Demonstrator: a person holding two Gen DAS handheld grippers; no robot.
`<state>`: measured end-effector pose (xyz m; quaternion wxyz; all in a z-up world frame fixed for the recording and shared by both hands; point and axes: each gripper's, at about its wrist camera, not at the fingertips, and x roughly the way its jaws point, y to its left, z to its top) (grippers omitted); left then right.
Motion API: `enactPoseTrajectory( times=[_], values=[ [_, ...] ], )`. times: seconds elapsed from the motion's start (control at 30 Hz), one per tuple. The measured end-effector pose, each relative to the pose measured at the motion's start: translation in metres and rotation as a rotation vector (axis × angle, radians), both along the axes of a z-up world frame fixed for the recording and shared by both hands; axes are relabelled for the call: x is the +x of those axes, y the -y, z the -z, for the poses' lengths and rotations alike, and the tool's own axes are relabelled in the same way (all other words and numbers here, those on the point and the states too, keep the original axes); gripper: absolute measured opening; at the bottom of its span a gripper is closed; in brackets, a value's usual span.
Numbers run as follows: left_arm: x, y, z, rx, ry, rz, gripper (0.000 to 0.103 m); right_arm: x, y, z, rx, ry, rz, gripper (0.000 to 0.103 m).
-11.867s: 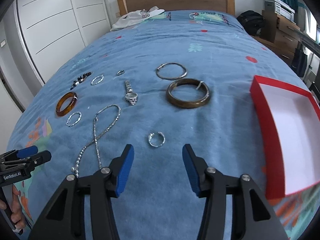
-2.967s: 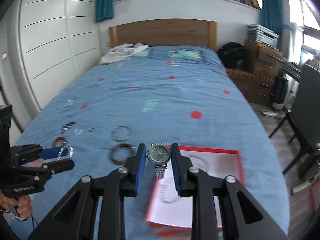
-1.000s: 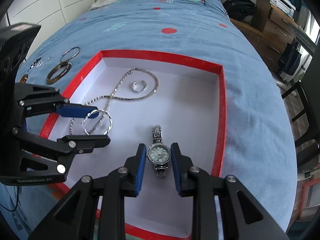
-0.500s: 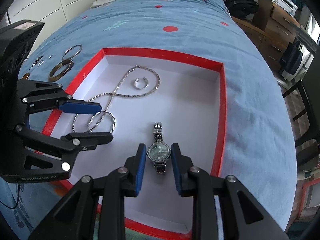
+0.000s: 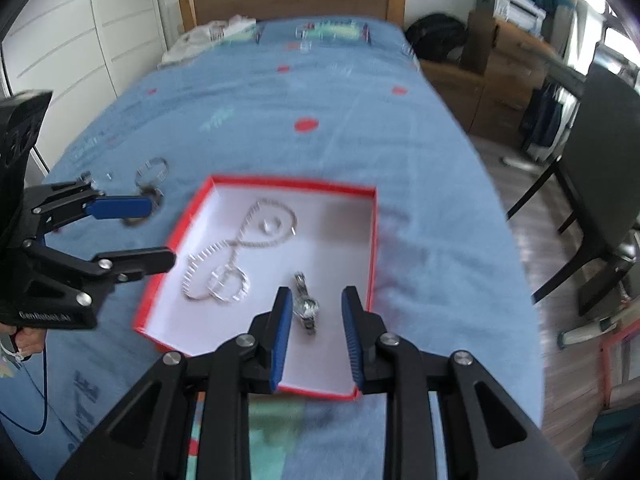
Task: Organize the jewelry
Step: 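Withdraw both tools from the box toward the amber bangle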
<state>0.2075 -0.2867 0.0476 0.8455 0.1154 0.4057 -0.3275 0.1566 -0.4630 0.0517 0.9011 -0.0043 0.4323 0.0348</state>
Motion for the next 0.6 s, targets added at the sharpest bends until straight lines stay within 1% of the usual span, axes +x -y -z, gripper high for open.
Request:
enactPoseTrajectory(
  times=[0.07,0.1,0.17,0.23,0.3,0.33,0.4,0.53,0.6],
  values=[
    [-0.01,-0.029,-0.02,-0.021,0.027,-0.038,0.069,-0.014,-0.012,-0.031,-0.014,0.051,0.002,0.027],
    [-0.014,-0.042,-0.027,-0.023,0.036,-0.057,0.07,-0.019,-0.019,-0.041,-0.016,0.07,0.0,0.029],
    [-0.024,-0.075,-0.041,-0.016,0.055,-0.105,0.071,-0.028,-0.035,-0.064,-0.021,0.108,-0.003,0.038],
    [-0.033,-0.109,-0.05,-0.008,0.075,-0.142,0.073,-0.04,-0.058,-0.084,-0.022,0.144,-0.014,0.041],
    [-0.042,-0.146,-0.056,-0.002,0.094,-0.182,0.079,-0.048,-0.078,-0.096,-0.019,0.166,-0.026,0.043],
    [-0.047,-0.172,-0.058,0.009,0.103,-0.214,0.081,-0.05,-0.087,-0.1,-0.02,0.172,-0.029,0.045],
    [-0.055,-0.205,-0.059,0.028,0.117,-0.262,0.082,-0.057,-0.108,-0.107,-0.022,0.186,-0.031,0.048],
    [-0.066,-0.292,-0.062,0.063,0.15,-0.382,0.088,-0.063,-0.139,-0.113,0.003,0.203,-0.036,0.055],
    [-0.07,-0.323,-0.063,0.078,0.159,-0.432,0.09,-0.065,-0.152,-0.113,0.022,0.216,-0.04,0.057]
  ],
)
